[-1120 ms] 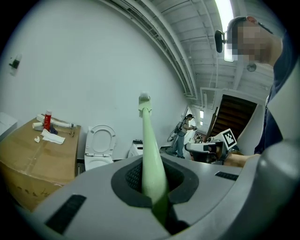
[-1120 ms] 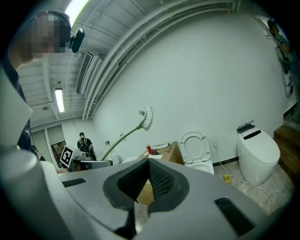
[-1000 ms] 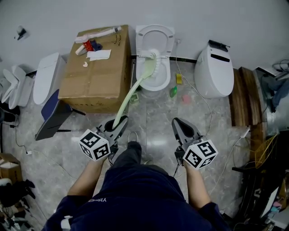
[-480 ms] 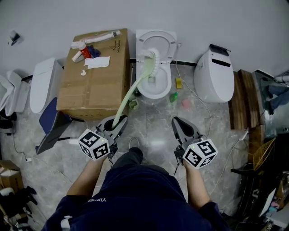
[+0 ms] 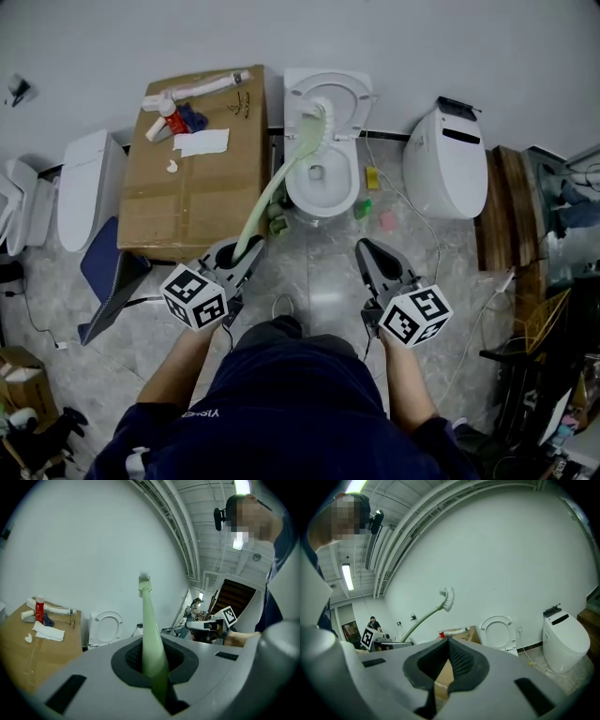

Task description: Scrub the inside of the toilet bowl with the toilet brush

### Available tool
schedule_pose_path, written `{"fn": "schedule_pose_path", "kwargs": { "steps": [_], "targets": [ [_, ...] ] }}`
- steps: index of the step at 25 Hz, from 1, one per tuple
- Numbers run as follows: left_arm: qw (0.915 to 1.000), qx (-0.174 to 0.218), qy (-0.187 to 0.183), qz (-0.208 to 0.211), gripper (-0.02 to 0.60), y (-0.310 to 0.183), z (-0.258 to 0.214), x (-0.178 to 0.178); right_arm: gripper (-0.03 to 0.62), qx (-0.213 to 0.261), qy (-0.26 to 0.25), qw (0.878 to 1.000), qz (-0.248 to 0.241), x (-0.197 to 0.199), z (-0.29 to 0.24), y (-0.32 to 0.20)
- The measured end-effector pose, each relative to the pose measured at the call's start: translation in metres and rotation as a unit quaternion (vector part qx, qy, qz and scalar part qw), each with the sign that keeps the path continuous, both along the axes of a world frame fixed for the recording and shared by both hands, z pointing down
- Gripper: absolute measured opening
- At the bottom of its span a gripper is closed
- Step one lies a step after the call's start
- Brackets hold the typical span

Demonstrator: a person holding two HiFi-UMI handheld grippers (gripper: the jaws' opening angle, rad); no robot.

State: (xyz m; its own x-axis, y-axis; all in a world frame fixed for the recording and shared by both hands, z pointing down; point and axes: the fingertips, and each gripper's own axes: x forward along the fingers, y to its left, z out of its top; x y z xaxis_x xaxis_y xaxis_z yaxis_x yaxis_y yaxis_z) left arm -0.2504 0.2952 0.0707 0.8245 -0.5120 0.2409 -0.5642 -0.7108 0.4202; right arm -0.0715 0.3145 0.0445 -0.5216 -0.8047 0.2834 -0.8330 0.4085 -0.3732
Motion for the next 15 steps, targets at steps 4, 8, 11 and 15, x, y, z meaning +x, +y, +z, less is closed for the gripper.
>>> {"fn": "schedule_pose_path", "kwargs": {
  "steps": [4,8,11,15],
  "targets": [
    [1.0000,0.005,-0.002,0.002,0.034,-0.016,-0.001,-0.006,0.005,0.001,-0.001,1.000,0.005,-0.005,-0.001,-0.015],
    [1.0000,0.006,-0.003,0.004,0.034,-0.027,-0.001,-0.007,0.005,0.003,-0.001,1.000,0.009,-0.005,-0.001,-0.026],
    [1.0000,0.007,-0.003,0.006,0.034,-0.033,-0.001,-0.005,0.005,0.002,-0.001,1.000,0.013,-0.002,-0.001,-0.031],
    [0.9999,0.008,-0.002,0.006,0.034,-0.038,-0.002,-0.002,0.005,0.000,-0.005,1.000,0.014,0.002,0.001,-0.037]
  ]
}}
